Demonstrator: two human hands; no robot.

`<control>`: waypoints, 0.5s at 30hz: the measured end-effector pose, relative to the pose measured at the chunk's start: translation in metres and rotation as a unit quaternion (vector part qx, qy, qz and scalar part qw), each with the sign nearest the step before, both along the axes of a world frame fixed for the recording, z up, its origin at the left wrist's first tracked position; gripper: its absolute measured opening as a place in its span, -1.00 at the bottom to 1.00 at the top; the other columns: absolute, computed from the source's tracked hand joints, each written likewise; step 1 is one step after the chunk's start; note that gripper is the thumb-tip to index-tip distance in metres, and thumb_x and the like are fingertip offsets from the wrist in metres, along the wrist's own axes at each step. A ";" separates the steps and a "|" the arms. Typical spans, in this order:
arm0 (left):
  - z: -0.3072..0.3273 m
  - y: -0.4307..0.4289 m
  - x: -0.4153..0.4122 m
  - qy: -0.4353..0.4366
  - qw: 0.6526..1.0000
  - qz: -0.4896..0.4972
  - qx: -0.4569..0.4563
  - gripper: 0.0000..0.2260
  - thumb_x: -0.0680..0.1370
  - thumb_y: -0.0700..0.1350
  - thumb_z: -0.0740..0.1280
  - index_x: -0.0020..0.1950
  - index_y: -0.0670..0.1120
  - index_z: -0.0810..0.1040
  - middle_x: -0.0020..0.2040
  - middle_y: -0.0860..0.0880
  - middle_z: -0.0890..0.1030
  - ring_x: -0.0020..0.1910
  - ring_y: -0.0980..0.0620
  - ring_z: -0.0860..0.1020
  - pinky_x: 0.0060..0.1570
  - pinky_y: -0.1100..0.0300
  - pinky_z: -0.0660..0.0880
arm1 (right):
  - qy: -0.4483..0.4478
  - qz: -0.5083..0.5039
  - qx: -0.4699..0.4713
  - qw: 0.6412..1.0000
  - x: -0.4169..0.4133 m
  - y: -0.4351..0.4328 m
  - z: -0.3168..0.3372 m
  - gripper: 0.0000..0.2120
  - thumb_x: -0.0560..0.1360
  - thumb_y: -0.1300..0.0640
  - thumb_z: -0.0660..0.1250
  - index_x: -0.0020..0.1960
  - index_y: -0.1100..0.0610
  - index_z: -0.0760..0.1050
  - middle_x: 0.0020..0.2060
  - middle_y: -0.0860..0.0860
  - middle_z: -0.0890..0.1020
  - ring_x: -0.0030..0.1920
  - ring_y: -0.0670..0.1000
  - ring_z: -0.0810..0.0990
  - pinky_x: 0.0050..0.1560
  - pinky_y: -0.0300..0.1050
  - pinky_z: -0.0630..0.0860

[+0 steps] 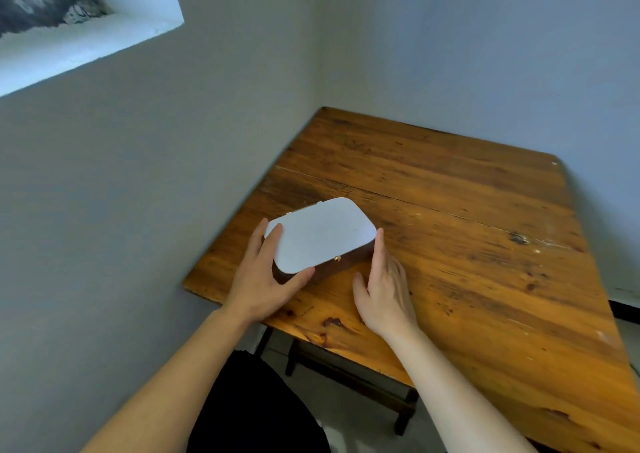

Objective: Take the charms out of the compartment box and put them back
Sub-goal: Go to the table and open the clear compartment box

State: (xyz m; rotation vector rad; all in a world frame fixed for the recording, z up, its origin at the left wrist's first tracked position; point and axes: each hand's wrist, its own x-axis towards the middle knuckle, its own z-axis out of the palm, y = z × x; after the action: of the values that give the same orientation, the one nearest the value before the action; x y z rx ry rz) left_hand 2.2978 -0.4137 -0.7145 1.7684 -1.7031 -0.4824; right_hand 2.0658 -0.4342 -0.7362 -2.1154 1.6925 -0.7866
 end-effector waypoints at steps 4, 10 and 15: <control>0.005 -0.014 -0.017 -0.017 1.000 -0.026 0.005 -0.06 0.29 0.56 0.23 0.55 0.11 0.15 0.60 0.11 0.04 0.55 0.05 0.09 0.40 0.15 0.19 | -0.056 -0.093 0.018 0.994 -0.001 -0.001 0.000 -0.18 0.60 0.05 0.29 0.61 0.01 -0.22 0.57 0.09 0.22 0.54 0.12 0.24 0.45 0.03 0.25; 0.018 -0.037 -0.011 0.089 0.990 0.004 -0.107 -0.48 0.47 0.32 0.28 0.27 0.01 0.58 0.21 0.03 0.62 0.21 0.06 0.56 0.17 0.21 0.48 | -0.060 -0.080 0.000 0.995 -0.001 0.002 0.005 -0.22 0.58 0.04 0.29 0.62 0.05 -0.12 0.57 0.14 0.20 0.54 0.13 0.19 0.46 0.00 0.20; 0.031 -0.067 -0.007 0.196 0.973 0.091 -0.079 -0.78 0.64 0.09 0.21 0.01 0.04 0.60 -0.14 0.05 0.70 -0.20 0.18 0.66 -0.16 0.13 0.57 | -0.056 -0.072 0.005 0.996 -0.002 0.006 0.008 -0.38 0.59 0.04 0.26 0.56 0.03 0.09 0.53 0.18 0.24 0.50 0.16 0.24 0.44 0.09 0.30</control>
State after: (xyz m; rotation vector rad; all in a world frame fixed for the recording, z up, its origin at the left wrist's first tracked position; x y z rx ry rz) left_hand 2.2912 -0.4811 -0.6831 1.5721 -1.2576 -0.5562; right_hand 2.0643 -0.4278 -0.7277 -1.9213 1.7989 -0.9176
